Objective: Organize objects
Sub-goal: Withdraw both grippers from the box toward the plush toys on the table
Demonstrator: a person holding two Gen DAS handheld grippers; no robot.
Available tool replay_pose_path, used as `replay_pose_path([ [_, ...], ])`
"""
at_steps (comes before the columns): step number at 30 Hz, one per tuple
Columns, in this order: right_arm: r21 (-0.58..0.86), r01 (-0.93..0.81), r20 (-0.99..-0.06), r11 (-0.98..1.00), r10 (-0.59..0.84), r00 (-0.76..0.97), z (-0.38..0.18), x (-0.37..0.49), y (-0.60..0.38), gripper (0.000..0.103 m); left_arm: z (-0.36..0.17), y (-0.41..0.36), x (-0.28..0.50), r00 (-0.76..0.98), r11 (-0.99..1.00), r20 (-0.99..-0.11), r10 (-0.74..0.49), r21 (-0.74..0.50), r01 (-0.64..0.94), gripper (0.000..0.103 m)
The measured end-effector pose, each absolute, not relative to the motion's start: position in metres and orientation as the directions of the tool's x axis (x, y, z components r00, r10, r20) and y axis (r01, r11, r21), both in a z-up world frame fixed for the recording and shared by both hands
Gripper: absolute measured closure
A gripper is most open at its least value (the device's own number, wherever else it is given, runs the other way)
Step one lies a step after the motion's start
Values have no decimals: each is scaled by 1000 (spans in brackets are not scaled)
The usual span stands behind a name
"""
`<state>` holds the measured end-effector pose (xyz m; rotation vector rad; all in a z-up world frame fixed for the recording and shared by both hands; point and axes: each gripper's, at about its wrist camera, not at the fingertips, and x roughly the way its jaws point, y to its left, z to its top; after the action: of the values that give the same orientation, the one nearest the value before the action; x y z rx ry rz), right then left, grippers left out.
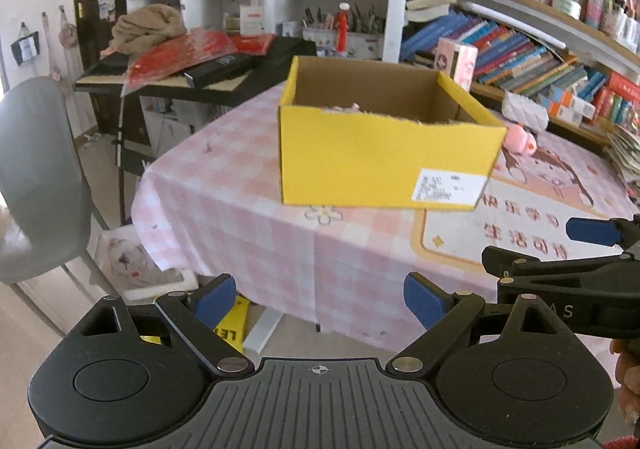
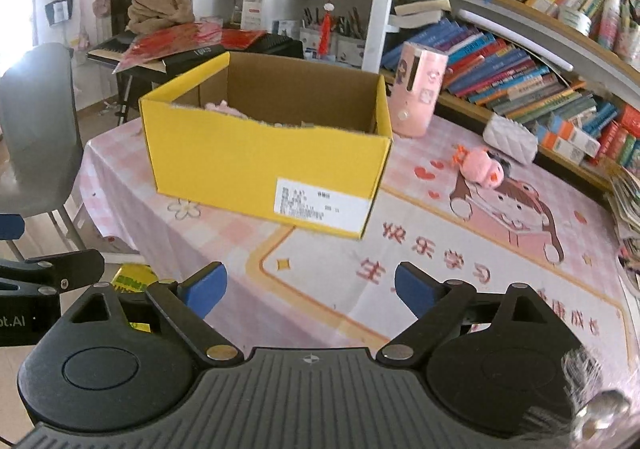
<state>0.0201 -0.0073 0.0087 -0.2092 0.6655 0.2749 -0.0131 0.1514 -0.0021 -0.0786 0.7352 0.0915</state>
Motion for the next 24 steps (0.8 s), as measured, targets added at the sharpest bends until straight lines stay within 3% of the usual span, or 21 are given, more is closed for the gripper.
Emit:
replay_pose_path([
  [24, -135, -39, -635, 990, -56, 770, 9, -17, -87, 9, -6, 74, 3, 716, 975, -667, -205, -77, 208, 10],
])
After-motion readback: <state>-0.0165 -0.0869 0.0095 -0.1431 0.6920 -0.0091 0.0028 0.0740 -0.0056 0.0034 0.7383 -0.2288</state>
